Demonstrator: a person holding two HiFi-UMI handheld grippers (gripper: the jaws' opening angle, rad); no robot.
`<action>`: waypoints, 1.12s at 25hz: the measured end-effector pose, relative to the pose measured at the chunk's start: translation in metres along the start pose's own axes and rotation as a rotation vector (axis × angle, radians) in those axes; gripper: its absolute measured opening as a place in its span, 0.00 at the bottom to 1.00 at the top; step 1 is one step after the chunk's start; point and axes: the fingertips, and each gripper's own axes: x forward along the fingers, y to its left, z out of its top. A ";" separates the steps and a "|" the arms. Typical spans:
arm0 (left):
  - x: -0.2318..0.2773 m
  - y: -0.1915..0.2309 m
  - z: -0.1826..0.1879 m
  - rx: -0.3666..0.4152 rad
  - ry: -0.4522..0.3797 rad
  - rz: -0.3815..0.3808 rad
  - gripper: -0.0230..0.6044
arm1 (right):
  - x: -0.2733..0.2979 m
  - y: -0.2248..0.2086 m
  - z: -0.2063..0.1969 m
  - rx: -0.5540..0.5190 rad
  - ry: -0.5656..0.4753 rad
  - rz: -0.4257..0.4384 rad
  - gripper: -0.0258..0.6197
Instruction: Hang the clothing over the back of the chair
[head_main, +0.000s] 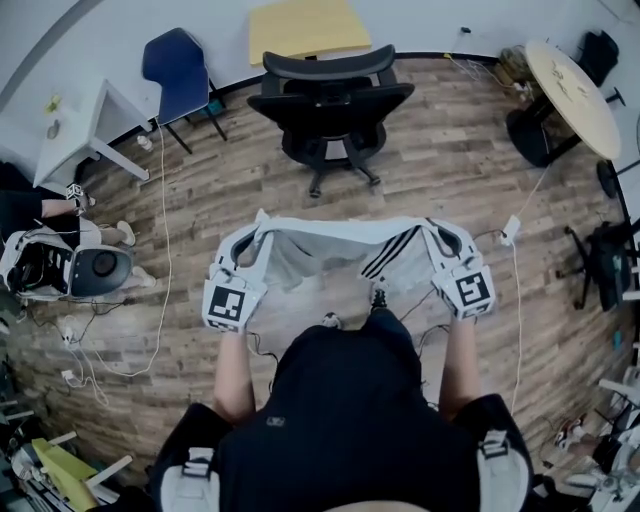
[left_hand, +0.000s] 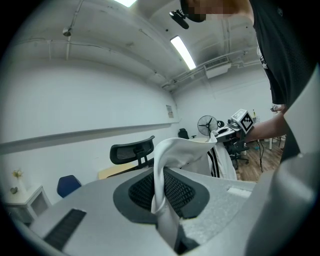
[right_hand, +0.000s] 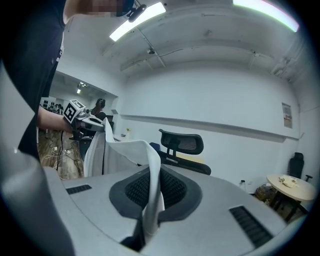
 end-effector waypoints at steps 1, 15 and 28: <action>0.006 0.000 0.001 -0.004 0.003 0.005 0.08 | 0.004 -0.006 -0.001 0.000 -0.003 0.006 0.04; 0.072 0.013 0.030 -0.009 0.005 0.111 0.08 | 0.054 -0.086 0.009 -0.045 -0.030 0.087 0.04; 0.107 0.006 0.043 -0.035 0.056 0.267 0.08 | 0.096 -0.143 0.006 -0.089 -0.046 0.238 0.04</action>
